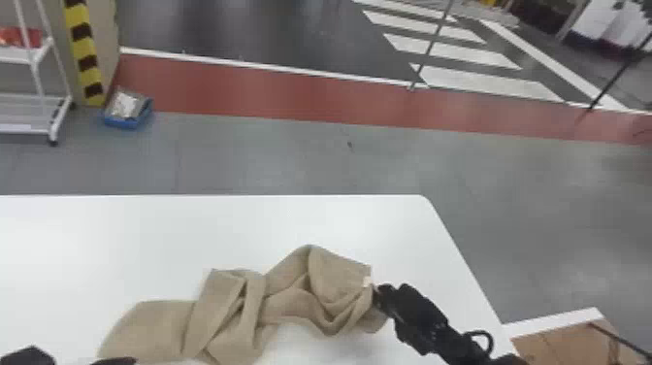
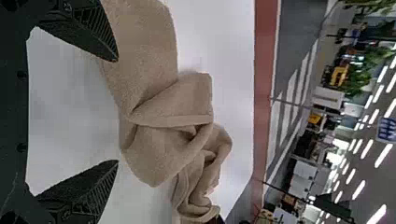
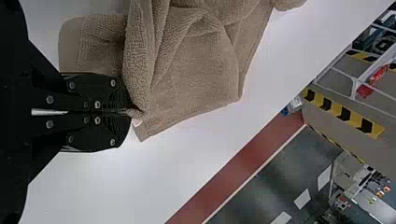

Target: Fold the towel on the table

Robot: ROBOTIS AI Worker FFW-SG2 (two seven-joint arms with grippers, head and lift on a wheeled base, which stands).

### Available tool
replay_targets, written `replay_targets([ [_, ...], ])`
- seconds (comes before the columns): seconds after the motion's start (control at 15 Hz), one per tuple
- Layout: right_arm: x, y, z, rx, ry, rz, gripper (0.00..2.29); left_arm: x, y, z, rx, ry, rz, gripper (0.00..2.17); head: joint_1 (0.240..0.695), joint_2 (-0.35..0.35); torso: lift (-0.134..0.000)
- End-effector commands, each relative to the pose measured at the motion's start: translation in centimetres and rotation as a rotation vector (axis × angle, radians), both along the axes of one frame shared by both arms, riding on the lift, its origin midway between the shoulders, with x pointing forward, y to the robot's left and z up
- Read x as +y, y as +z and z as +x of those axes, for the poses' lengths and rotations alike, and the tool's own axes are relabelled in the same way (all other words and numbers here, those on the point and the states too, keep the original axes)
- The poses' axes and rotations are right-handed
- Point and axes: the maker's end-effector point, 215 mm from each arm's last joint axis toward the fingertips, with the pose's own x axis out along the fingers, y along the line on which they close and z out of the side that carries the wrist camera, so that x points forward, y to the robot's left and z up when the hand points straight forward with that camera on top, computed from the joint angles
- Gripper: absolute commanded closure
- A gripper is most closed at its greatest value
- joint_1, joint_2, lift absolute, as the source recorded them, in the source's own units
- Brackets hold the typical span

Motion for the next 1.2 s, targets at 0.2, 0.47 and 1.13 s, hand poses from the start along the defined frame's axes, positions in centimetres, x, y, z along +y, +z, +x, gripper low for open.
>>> replay_targets([
  [0.2,-1.9,-1.2,-1.1,0.017,-0.046,0.001,1.95,-2.2,-1.1,0.3,0.071,-0.033,-0.001,0.11,0.695,-0.35,0.0],
  [0.47,-2.0,-2.6,-1.8,0.039,-0.059,0.01,1.95,-5.5,-1.4,1.5,0.034,-0.053,0.045,0.11,0.695,-0.35,0.0],
  [1.13,-2.9,-4.0,-3.0,0.049,-0.091,0.03,1.96,-7.2,-2.9,4.2,-0.096,-0.089,0.238,1.48,0.695,-0.35,0.0],
])
